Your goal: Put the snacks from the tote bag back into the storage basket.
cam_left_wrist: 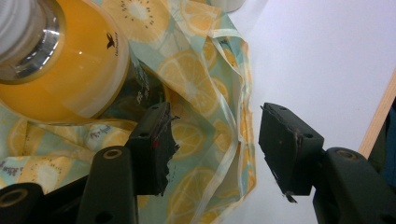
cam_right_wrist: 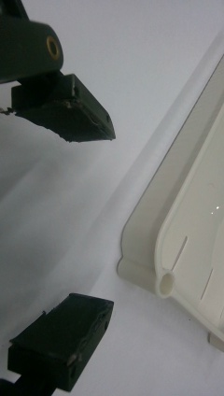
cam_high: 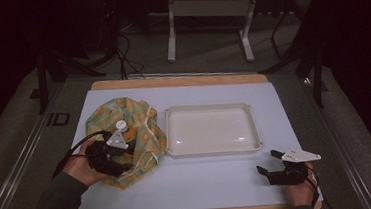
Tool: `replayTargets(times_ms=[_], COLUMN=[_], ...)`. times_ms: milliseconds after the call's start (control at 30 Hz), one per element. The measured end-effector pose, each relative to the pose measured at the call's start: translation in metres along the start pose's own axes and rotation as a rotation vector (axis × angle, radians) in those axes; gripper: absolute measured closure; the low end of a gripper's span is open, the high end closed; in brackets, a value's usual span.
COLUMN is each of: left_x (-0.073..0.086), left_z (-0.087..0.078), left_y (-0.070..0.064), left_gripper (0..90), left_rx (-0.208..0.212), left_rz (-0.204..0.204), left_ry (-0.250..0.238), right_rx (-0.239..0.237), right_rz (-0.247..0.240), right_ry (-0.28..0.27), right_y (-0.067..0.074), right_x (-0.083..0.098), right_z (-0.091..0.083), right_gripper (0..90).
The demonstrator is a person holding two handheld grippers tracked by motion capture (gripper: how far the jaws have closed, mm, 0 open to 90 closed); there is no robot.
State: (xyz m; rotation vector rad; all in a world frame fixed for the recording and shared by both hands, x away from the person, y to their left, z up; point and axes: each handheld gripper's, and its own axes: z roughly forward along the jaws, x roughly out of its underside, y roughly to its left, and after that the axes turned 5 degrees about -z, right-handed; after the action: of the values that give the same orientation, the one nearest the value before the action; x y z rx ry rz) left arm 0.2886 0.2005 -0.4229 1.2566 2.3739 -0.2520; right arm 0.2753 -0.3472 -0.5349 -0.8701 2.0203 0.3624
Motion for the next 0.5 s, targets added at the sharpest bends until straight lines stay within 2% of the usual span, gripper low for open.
replayTargets(times_ms=[500], left_x=[-0.0011], left_z=[-0.0071], left_y=[0.0060], left_gripper=[44.7], left_rx=[-0.014], left_rz=[-0.006], left_ry=[0.000], right_rx=[0.000], right_rz=[0.000], right_ry=[0.000], right_y=[0.0001], right_x=[0.0000], right_z=[0.0000], right_gripper=[15.0])
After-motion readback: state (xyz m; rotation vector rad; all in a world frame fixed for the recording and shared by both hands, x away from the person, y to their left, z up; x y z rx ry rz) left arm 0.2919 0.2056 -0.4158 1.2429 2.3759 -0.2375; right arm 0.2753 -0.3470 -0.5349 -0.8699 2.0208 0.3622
